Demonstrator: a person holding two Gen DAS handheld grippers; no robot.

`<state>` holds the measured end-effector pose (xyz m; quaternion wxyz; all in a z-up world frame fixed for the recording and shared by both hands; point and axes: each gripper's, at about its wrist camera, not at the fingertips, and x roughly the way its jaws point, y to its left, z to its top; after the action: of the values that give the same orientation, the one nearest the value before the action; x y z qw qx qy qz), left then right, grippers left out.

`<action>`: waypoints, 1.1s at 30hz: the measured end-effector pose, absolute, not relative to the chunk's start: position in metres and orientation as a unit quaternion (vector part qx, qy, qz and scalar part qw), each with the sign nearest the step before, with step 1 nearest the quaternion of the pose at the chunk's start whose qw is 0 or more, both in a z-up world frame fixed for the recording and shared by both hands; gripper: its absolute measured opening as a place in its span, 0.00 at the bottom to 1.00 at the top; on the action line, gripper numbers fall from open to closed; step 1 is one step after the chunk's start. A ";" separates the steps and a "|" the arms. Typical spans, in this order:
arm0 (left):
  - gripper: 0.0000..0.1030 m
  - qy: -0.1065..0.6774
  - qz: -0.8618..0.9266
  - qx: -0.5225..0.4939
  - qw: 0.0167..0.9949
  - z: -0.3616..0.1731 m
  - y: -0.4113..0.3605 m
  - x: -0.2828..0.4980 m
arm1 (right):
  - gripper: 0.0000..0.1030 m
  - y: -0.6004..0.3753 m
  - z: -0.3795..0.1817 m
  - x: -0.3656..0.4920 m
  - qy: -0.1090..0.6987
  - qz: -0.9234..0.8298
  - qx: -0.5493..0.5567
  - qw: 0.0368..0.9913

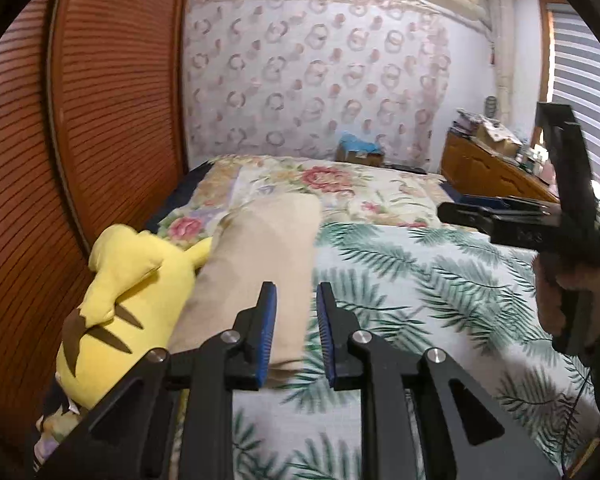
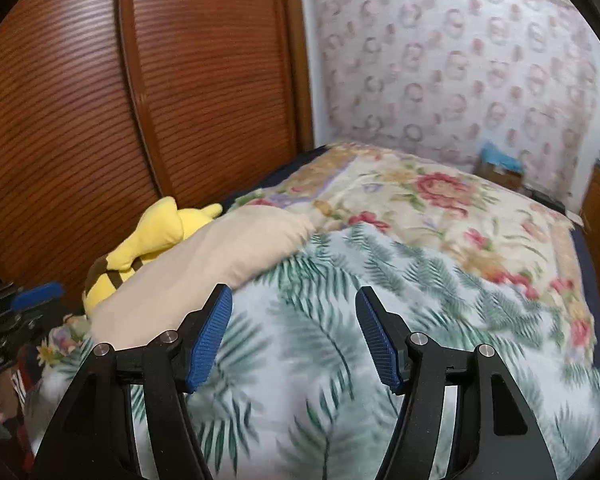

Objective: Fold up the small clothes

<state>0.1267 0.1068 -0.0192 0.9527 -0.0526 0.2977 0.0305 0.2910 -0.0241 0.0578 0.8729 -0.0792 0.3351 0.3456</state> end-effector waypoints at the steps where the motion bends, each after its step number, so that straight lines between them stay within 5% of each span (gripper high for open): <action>1: 0.18 0.295 0.025 -0.050 0.954 -0.016 0.099 0.125 | 0.64 -0.034 0.061 0.282 0.330 0.336 -0.078 0.878; 10: 0.19 0.294 -0.018 -0.036 0.955 -0.003 0.045 0.111 | 0.65 -0.112 0.081 0.214 0.308 0.269 -0.065 0.910; 17: 0.22 0.270 -0.033 -0.008 0.962 0.014 0.009 0.092 | 0.87 -0.156 0.097 0.163 0.285 0.221 -0.045 0.932; 33: 0.26 0.234 -0.058 -0.009 0.970 0.061 -0.029 0.071 | 0.88 -0.221 0.145 0.091 0.228 0.137 -0.016 0.964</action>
<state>0.0714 -0.0291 0.0608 0.9705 -0.0088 0.2340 -0.0577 0.0913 -0.2207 0.1447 0.9637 -0.0164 0.2283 0.1371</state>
